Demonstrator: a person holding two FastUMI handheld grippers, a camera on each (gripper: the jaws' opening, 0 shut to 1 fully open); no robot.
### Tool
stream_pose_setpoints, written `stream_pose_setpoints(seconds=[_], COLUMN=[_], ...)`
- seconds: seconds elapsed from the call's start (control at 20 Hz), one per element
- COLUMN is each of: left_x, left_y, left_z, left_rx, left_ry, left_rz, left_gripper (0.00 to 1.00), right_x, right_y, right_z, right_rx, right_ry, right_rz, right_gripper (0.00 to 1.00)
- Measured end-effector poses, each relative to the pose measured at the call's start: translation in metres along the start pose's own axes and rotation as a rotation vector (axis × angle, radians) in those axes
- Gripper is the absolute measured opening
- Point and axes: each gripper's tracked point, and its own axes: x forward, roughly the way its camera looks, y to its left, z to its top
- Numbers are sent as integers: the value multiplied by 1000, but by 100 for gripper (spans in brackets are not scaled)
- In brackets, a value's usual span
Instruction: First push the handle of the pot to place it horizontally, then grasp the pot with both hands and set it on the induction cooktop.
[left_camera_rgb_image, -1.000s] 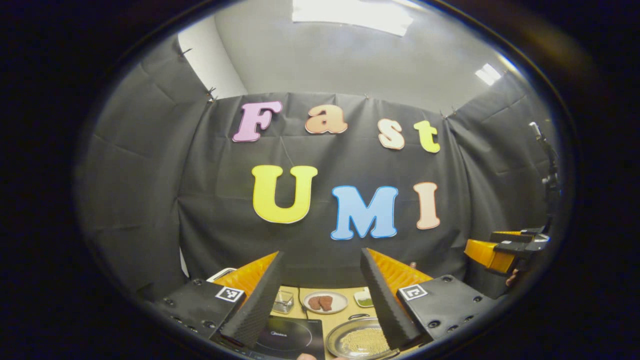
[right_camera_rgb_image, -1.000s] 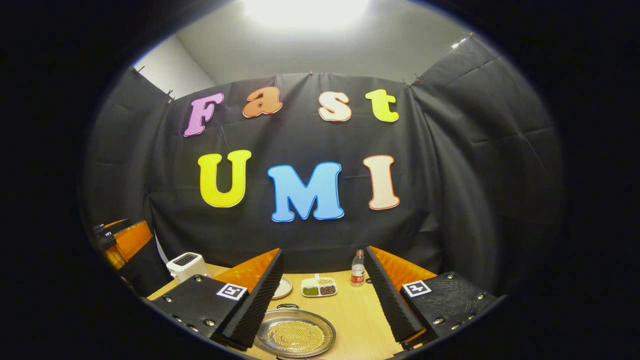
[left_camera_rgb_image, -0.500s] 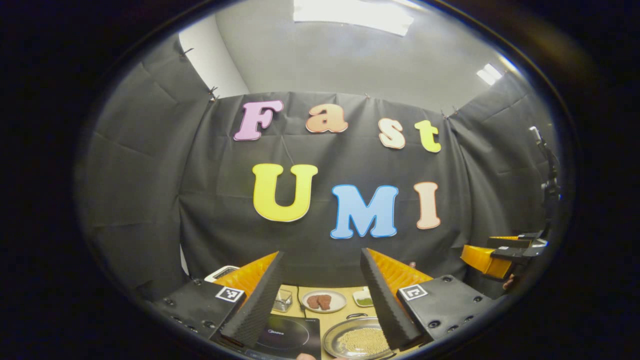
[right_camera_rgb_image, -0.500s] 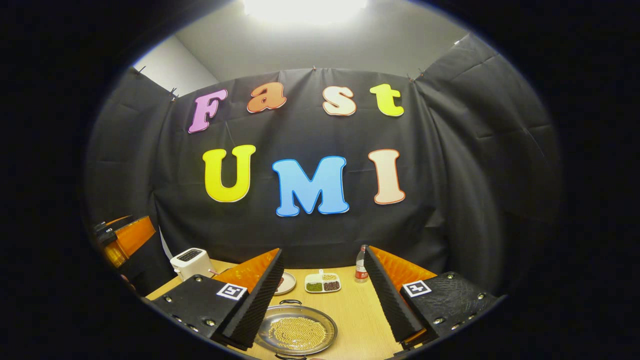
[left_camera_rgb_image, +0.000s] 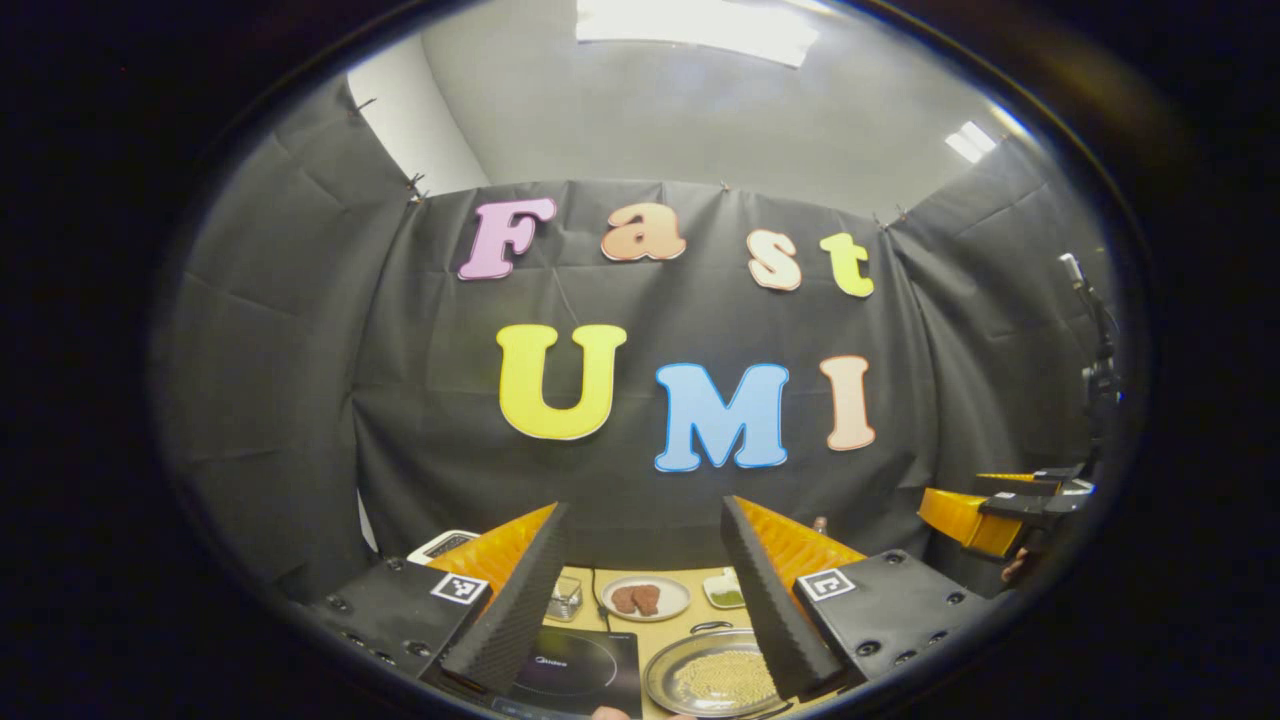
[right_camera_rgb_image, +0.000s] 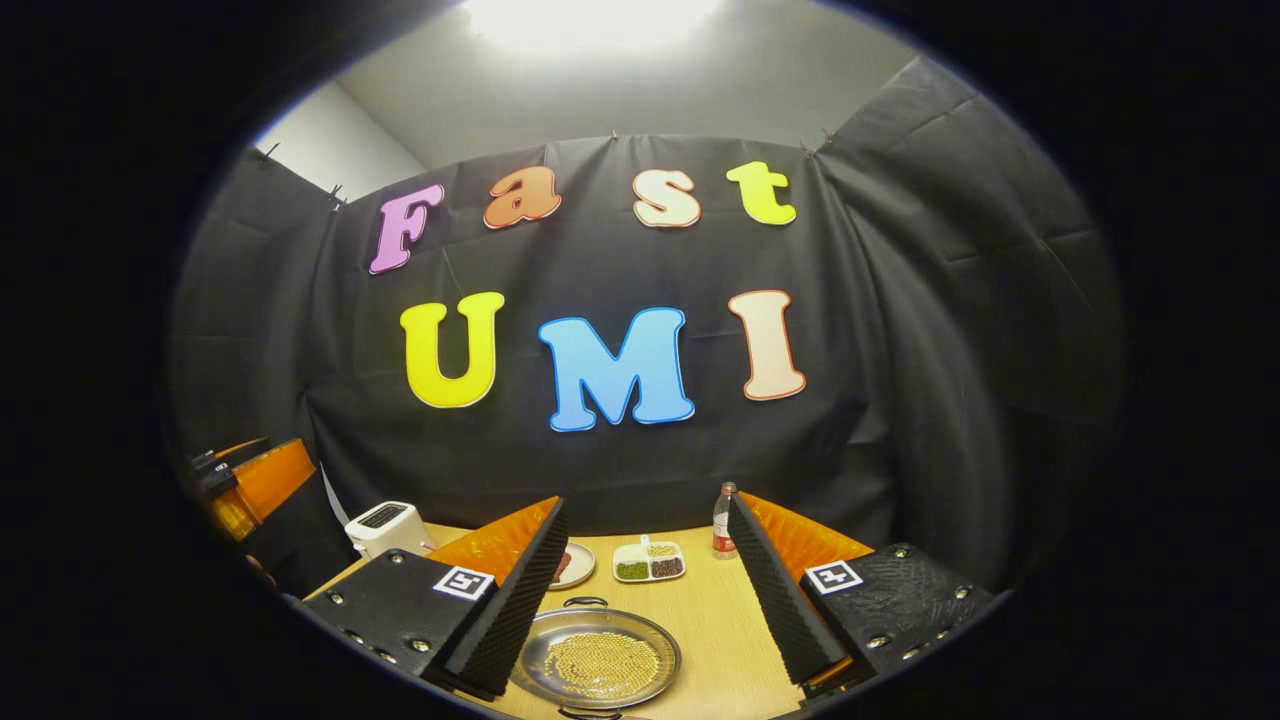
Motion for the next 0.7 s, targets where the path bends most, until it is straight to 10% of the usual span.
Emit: stream_pose_setpoints(seconds=[0.6,0.7], left_x=[9,7], left_y=[13,15], left_z=[-12,-21], left_rx=[3,12], left_ry=[16,29], left_rz=[0,0], left_gripper=[97,99], right_x=[14,14], right_y=[14,22], right_z=[-36,-57], right_rx=[-15,-11], right_ry=[72,125], right_rz=[35,53], right_gripper=[98,84])
